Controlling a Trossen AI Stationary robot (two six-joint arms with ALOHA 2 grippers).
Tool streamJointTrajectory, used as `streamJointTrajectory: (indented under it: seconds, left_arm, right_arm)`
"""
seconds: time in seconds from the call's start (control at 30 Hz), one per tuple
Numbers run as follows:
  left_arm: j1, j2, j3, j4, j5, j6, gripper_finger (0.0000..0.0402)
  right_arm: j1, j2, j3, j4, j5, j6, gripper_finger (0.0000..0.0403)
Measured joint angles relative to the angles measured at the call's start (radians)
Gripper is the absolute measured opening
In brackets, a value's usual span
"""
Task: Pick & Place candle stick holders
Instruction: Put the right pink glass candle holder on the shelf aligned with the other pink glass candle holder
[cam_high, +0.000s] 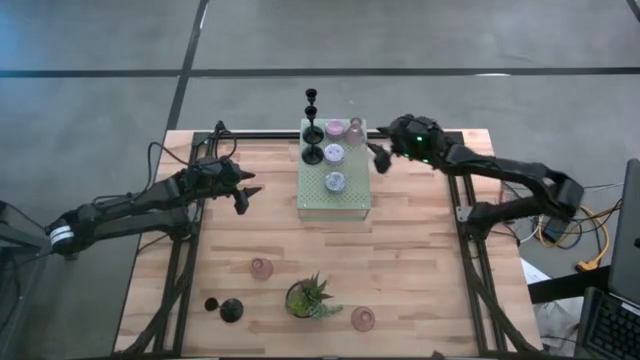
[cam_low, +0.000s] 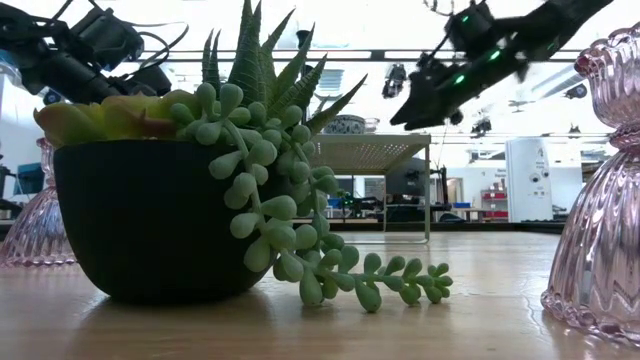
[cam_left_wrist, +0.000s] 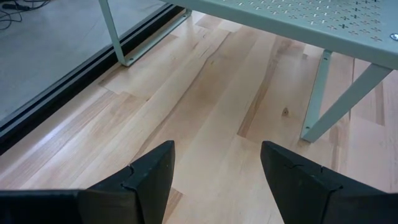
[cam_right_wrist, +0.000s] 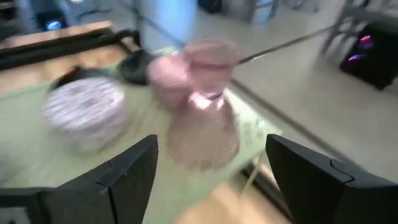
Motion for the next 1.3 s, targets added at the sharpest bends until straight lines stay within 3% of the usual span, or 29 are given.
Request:
streamJointTrajectory:
  seconds: [0.3,0.57,0.73,0.87,1.1,1.3]
  left_arm:
    - [0.000,0.000,0.000,0.000,0.000,0.000,0.0243]
    - [0.000,0.000,0.000,0.000,0.000,0.000,0.0243]
    - [0.000,0.000,0.000,0.000,0.000,0.000,0.0243]
    - [0.000,0.000,0.000,0.000,0.000,0.000,0.0243]
    - [0.000,0.000,0.000,0.000,0.000,0.000,0.0243]
    - [0.000,0.000,0.000,0.000,0.000,0.000,0.0243]
  right_arm:
    - [0.099,-0.366,0.001,-0.426,-0.308,0.000,0.0243]
    - [0.421,-0.505,0.001,-0.602,-0.331,0.022,0.0214]
    - [0.663,-0.499,-0.017,-0.629,-0.319,0.097,0.0203]
    - [0.853,-0.455,-0.042,-0.598,-0.219,0.195,0.0190]
    - [1.122,-0.301,-0.135,-0.344,-0.045,0.330,0.0169]
    - [1.222,-0.125,-0.213,-0.068,-0.003,0.445,0.0169]
